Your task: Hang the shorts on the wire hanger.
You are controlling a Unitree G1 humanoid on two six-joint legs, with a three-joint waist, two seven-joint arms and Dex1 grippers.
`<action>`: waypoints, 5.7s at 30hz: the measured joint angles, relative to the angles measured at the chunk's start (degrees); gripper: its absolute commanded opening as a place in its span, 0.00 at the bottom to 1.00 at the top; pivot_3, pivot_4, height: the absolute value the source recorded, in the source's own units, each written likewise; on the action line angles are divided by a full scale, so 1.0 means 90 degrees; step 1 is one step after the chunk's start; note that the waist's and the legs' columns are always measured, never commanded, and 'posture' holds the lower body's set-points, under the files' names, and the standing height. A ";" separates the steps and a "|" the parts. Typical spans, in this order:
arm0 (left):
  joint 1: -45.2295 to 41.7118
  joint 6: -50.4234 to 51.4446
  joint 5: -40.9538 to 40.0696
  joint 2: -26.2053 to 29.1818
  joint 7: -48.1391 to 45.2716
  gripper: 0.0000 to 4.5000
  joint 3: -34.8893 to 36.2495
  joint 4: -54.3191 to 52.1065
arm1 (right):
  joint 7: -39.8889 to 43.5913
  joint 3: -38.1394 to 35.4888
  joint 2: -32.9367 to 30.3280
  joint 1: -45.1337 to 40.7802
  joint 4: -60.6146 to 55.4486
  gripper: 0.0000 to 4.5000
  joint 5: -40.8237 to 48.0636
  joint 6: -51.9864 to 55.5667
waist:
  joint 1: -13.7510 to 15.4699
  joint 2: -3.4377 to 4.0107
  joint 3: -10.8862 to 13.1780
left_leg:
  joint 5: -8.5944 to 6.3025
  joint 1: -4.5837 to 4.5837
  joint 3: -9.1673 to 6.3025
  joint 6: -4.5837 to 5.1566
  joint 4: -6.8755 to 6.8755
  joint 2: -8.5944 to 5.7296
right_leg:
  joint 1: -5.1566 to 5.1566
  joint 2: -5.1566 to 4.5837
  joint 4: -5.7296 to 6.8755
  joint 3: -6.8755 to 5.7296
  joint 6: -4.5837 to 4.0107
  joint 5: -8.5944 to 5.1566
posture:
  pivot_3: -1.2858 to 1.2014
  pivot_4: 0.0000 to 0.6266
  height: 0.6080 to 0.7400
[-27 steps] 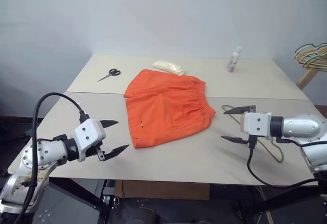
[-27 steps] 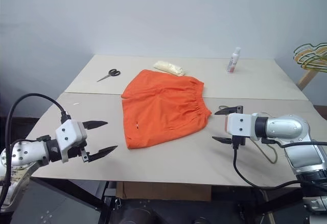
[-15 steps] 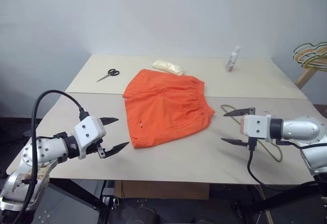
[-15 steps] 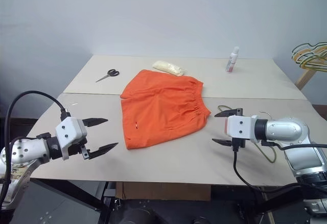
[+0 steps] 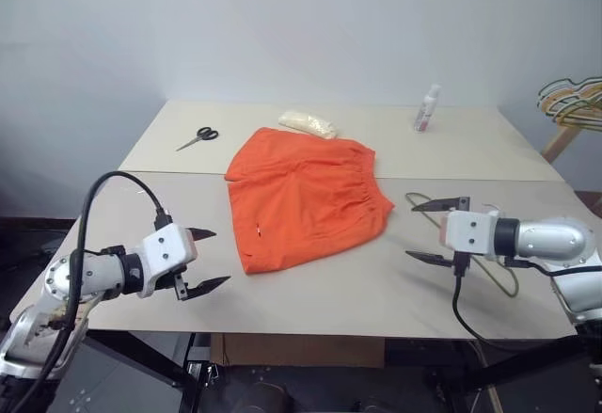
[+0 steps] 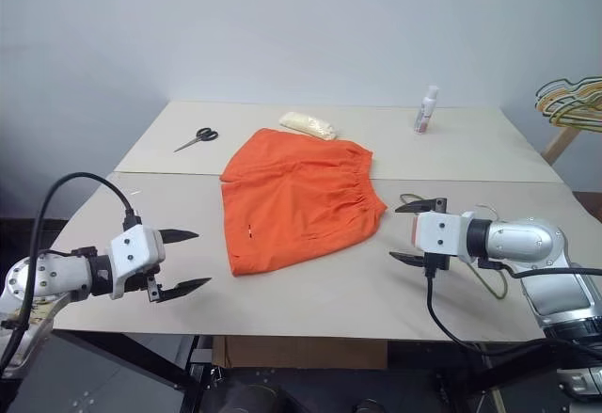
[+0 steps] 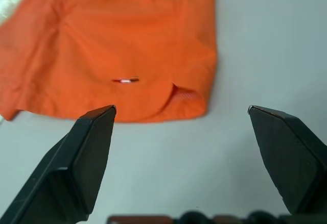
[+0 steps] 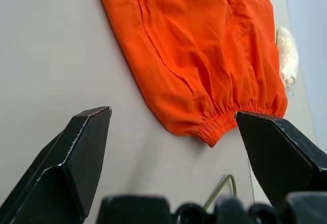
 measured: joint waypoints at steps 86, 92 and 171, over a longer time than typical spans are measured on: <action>0.0731 -0.0379 -0.0380 0.0744 -0.1206 0.00 0.0772 -0.0426 | -0.3116 0.2954 0.1808 -0.2764 0.4588 0.01 -0.3961 -0.3094 | -0.0740 -0.0004 0.0005 | 0.0062 0.0041 0.0001 -0.0105 -0.0089 0.0001 | -0.0011 0.0037 0.0014 0.0024 -0.0045 -0.0017 | 0.61 0.00 1.00; 0.1582 -0.0330 -0.0533 0.0970 -0.1697 0.00 0.0874 -0.0629 | -0.2355 0.2461 0.0888 -0.1315 0.2412 0.01 -0.3232 -0.2763 | -0.0804 -0.0005 0.0006 | 0.0026 0.0038 0.0019 -0.0043 -0.0083 0.0032 | -0.0013 0.0041 0.0009 0.0034 -0.0047 -0.0020 | 0.59 0.00 1.00; -0.1003 0.0774 -0.2211 -0.0760 -0.0807 1.00 0.0374 -0.0507 | 0.0081 0.0832 0.1161 -0.2630 0.5104 0.02 -0.0842 0.3842 | -0.0854 -0.0069 -0.0051 | 0.0038 0.0063 0.0025 -0.0078 -0.0072 0.0072 | 0.0012 0.0072 0.0011 0.0034 -0.0078 -0.0015 | 0.59 0.00 1.00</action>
